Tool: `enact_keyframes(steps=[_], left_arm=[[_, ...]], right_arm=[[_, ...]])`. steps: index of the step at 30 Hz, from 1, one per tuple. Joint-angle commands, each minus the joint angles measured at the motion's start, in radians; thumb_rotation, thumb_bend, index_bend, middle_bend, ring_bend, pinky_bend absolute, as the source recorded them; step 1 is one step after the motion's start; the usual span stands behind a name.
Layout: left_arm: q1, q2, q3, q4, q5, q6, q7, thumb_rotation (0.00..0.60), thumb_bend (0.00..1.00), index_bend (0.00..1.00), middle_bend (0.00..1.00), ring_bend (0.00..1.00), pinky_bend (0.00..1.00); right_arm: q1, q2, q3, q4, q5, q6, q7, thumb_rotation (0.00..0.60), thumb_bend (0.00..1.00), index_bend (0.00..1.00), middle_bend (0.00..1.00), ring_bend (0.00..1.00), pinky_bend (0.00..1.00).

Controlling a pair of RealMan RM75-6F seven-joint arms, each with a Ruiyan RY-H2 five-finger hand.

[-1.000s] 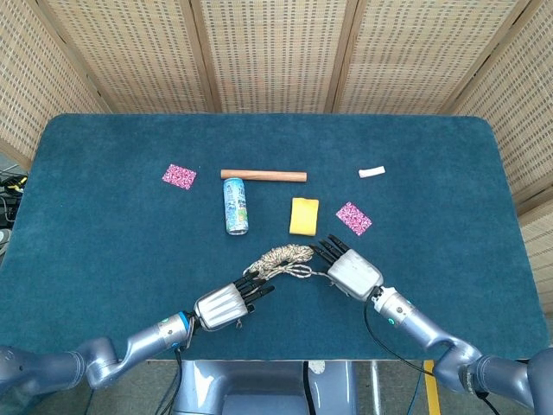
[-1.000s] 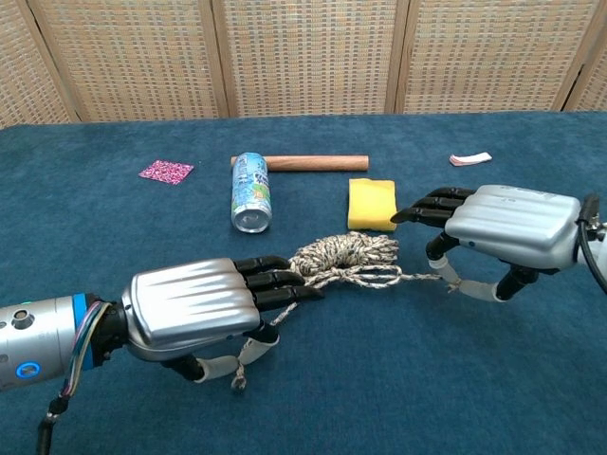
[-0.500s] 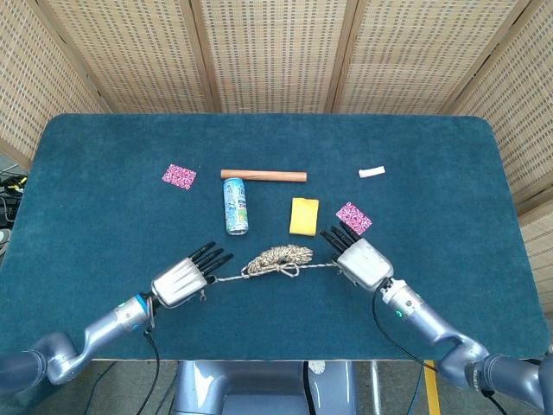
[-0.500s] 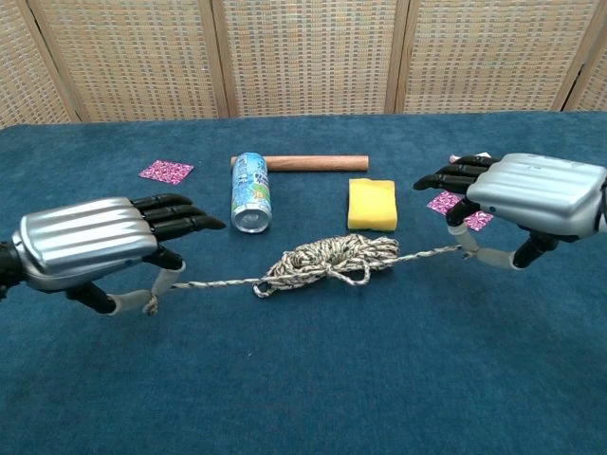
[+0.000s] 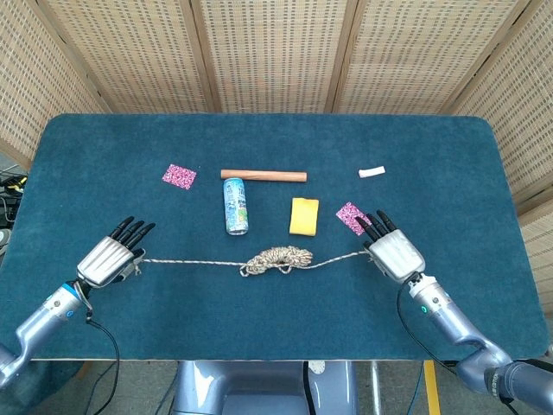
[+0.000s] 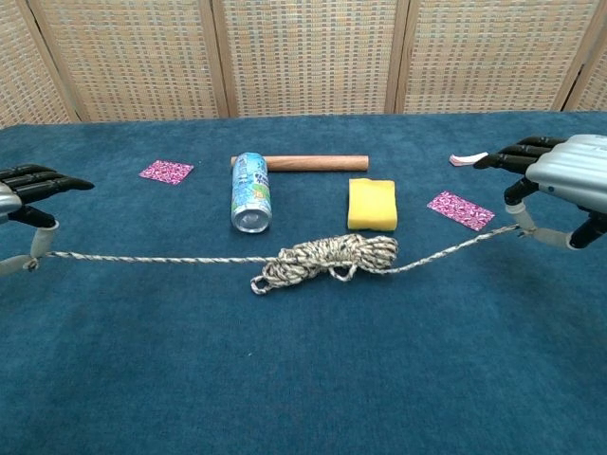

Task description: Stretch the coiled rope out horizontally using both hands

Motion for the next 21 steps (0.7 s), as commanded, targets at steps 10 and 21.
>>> enact_keyframes(steps=[10,21], left_arm=[[0.042,-0.065,-0.012,0.142,-0.011,0.058,-0.168,0.600,0.14,0.25,0.00,0.00,0.00],[0.097,0.121,-0.128,-0.184,-0.126,0.182,-0.253,0.600,0.00,0.00,0.00,0.00,0.00]], right_arm=[[-0.034,0.003,0.020,-0.030,0.060,0.006,-0.063,0.600,0.21,0.21,0.00,0.00,0.00],[-0.125,0.119,0.059,-0.249,0.024,0.225,-0.036,0.600,0.00,0.00,0.00,0.00,0.00]])
